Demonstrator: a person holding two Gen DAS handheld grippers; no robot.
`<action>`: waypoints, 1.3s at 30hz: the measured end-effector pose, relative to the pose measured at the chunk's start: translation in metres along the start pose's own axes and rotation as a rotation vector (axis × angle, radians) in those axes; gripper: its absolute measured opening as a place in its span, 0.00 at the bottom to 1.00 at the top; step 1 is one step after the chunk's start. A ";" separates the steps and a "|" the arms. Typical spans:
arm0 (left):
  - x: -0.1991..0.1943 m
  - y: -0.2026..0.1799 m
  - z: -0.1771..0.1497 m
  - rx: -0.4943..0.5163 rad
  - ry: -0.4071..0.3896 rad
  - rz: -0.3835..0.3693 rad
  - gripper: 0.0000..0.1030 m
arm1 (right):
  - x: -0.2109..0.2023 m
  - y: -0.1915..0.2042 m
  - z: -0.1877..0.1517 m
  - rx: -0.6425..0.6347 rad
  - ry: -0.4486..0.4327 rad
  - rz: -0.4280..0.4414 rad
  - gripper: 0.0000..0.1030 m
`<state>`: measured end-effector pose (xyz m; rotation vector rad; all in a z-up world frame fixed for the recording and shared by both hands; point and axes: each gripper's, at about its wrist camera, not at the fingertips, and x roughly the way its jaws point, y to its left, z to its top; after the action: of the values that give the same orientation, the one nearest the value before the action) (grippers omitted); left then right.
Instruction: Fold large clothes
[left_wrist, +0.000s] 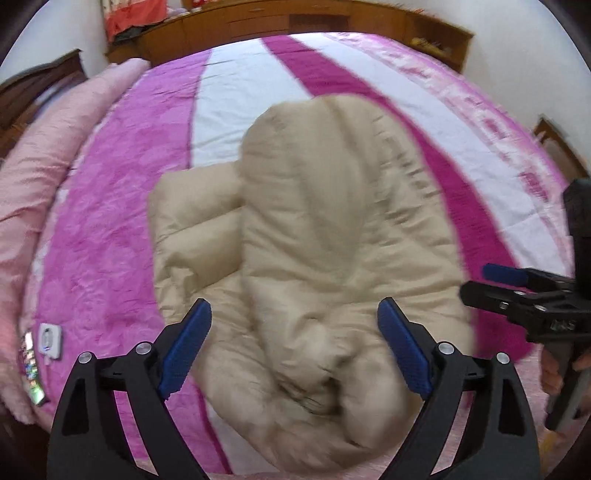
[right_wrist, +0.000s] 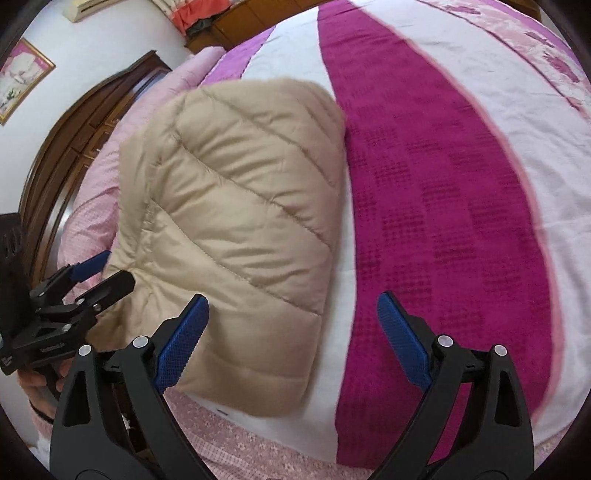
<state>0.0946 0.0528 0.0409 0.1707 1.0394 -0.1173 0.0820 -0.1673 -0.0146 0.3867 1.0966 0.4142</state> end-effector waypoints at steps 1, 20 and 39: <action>0.004 0.004 -0.002 -0.012 0.005 0.019 0.85 | 0.005 0.002 0.000 -0.002 0.003 0.010 0.89; 0.065 0.096 -0.061 -0.393 0.094 -0.200 0.90 | 0.083 0.010 0.000 0.061 0.140 0.248 0.96; 0.061 -0.012 0.035 -0.197 -0.073 -0.574 0.61 | -0.034 -0.050 0.044 -0.078 -0.185 0.172 0.70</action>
<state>0.1526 0.0334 0.0049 -0.3143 0.9965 -0.5340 0.1154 -0.2311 0.0045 0.4429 0.8679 0.5607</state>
